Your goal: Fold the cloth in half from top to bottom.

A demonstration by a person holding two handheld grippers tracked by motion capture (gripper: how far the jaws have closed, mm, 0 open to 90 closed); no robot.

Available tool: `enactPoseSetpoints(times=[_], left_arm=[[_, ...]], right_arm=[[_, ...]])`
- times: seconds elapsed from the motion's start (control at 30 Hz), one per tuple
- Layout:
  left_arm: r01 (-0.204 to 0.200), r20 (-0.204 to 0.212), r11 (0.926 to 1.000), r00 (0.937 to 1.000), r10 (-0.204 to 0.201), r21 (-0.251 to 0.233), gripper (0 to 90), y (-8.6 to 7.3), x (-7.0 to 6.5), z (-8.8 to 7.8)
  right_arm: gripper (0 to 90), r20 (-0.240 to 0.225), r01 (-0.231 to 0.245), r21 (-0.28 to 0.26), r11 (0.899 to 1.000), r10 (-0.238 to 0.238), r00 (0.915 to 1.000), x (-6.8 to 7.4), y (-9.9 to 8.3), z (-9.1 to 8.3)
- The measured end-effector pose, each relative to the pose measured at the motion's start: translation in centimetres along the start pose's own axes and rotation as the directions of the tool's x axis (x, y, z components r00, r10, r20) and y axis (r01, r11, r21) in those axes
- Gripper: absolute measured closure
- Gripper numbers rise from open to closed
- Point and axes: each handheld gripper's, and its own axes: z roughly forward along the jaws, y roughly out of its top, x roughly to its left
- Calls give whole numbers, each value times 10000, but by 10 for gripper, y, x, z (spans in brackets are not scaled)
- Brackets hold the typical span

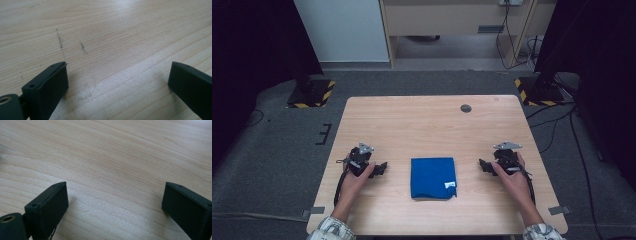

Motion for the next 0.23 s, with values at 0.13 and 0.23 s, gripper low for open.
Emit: enactPoseSetpoints(times=[0.13,0.23], left_arm=[[-20,7,10000,10000,20,13,10,0,0,0],[-18,5,10000,10000,18,13,9,0,0,0]], right_arm=[[68,-26,-5,7,10000,5,10000,0,0,0],[68,-18,-21,11,10000,21,10000,0,0,0]])
